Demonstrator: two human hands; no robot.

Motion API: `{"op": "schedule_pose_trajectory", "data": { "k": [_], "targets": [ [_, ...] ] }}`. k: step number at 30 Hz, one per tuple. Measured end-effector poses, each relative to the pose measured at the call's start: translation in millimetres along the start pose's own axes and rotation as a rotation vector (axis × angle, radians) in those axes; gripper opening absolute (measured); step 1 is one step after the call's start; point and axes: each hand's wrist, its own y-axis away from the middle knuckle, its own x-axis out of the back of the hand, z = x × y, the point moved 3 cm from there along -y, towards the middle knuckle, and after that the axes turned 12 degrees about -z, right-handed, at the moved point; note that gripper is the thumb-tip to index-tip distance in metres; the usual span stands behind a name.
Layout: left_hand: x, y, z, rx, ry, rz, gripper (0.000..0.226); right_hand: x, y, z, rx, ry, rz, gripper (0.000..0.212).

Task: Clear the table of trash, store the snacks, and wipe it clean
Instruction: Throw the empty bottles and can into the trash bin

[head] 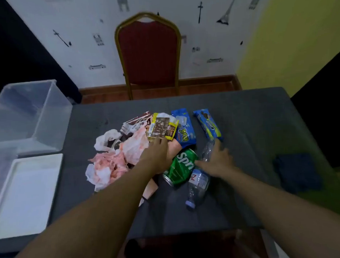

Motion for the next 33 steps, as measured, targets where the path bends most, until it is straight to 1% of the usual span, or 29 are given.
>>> {"op": "schedule_pose_trajectory", "data": {
  "k": [2, 5, 7, 9, 11, 16, 20, 23, 25, 28, 30, 33],
  "targets": [
    [-4.3, -2.0, -4.4, 0.056, 0.027, -0.014, 0.064, -4.3, -3.9, 1.7, -0.006, -0.051, -0.026, 0.125],
    [-11.2, -3.9, -10.3, 0.075, 0.031, -0.023, 0.064, -11.7, -11.0, 4.2, -0.006, -0.16, -0.053, 0.13],
    [-8.8, -3.5, -9.3, 0.061, 0.023, -0.003, 0.064, -12.1, -13.3, 4.9, -0.018, -0.243, -0.039, 0.131],
    [-3.1, -1.0, -8.9, 0.045, 0.022, 0.012, 0.067, -10.3, -13.6, 7.6, -0.037, -0.298, -0.001, 0.129],
    [3.5, 3.8, -8.3, 0.022, 0.029, 0.014, 0.07, -8.8, -10.7, 9.3, -0.047, -0.342, 0.041, 0.121],
    [24.5, 20.0, -7.7, -0.034, 0.112, 0.036, 0.076, 0.9, 7.9, 8.6, -0.025, -0.442, 0.166, 0.084],
    [38.0, 37.9, -9.9, -0.041, 0.165, 0.06, 0.081, 8.3, 24.1, -1.4, -0.01, -0.438, 0.215, 0.067],
    [49.9, 56.9, -14.1, -0.027, 0.193, 0.116, 0.085, 13.5, 34.2, -15.9, 0.079, -0.433, 0.239, 0.062],
    [57.9, 69.9, -21.5, -0.025, 0.178, 0.192, 0.081, 17.4, 41.5, -32.1, 0.169, -0.423, 0.242, 0.061],
    [68.7, 90.1, -39.8, 0.022, 0.203, 0.289, 0.074, 17.6, 51.4, -62.0, 0.291, -0.391, 0.231, 0.053],
    [76.5, 105.8, -54.3, 0.074, 0.249, 0.327, 0.069, 14.8, 59.8, -85.5, 0.369, -0.35, 0.231, 0.052],
    [87.8, 132.2, -82.0, 0.127, 0.317, 0.38, 0.067, 5.8, 71.8, -123.8, 0.466, -0.301, 0.189, 0.048]
  ]
}}
